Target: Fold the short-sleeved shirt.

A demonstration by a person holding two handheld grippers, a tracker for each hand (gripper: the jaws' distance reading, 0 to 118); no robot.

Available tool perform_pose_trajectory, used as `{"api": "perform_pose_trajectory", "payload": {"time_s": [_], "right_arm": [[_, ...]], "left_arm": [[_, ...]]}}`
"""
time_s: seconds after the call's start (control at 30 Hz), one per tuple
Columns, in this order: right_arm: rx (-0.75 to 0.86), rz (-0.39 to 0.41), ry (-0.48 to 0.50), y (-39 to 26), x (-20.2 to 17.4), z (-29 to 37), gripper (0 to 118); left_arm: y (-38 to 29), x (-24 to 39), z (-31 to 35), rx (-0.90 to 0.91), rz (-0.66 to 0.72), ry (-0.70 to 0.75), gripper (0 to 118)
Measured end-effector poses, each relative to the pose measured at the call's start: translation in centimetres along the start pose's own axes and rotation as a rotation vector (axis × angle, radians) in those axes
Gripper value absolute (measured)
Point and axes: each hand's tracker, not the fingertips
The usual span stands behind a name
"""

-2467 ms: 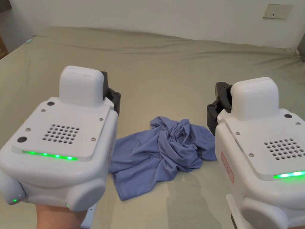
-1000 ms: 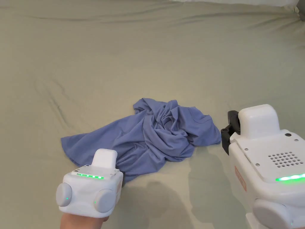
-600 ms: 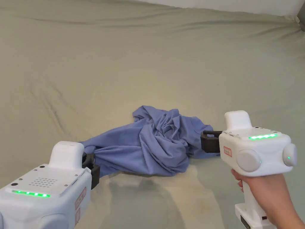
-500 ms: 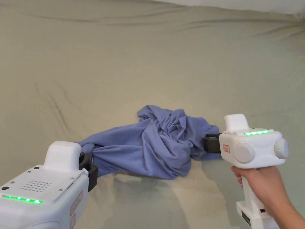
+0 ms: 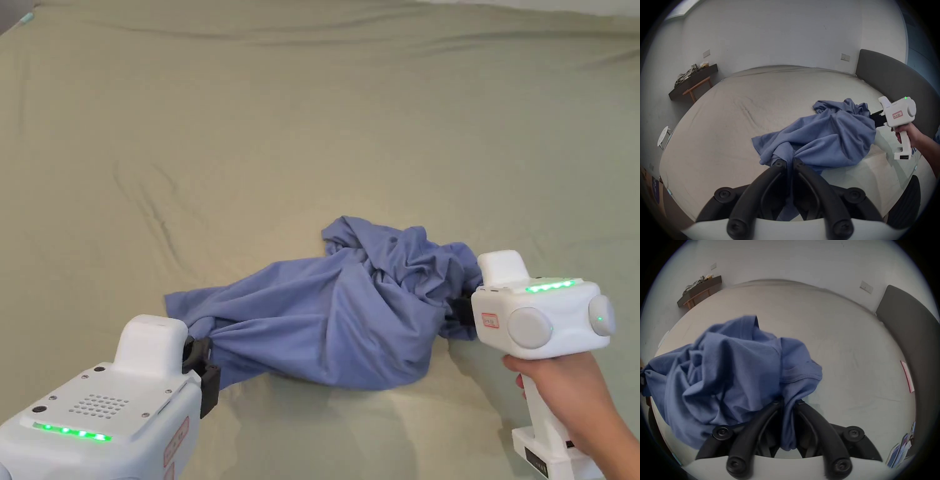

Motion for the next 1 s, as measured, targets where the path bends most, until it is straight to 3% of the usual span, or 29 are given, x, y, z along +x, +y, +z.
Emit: {"api": "perform_pose_trajectory", "payload": {"time_s": [0.17, 0.37, 0.63, 0.93, 1.0], "right_arm": [[0.184, -0.118, -0.036, 0.9, 2.4, 7.1, 13], [0.398, -0.197, -0.074, 1.8, 5.6, 19.2, 13], [0.659, -0.275, -0.16, 2.2, 7.0, 32.4, 13], [0.842, -0.204, -0.283, 4.7, 6.2, 40.6, 13], [0.876, -0.133, -0.384, 5.7, 6.0, 41.4, 13]], "left_arm": [[2.6, -1.6, 3.5, 0.162, 0.018, 0.024, 6], [7.5, -4.6, 7.9, 0.299, 0.09, 0.038, 6], [13.4, -7.1, 14.2, 0.51, 0.123, 0.069, 6], [19.1, -7.7, 18.8, 0.634, 0.131, 0.046, 6], [20.3, -7.6, 19.4, 0.65, 0.115, 0.04, 6]]}}
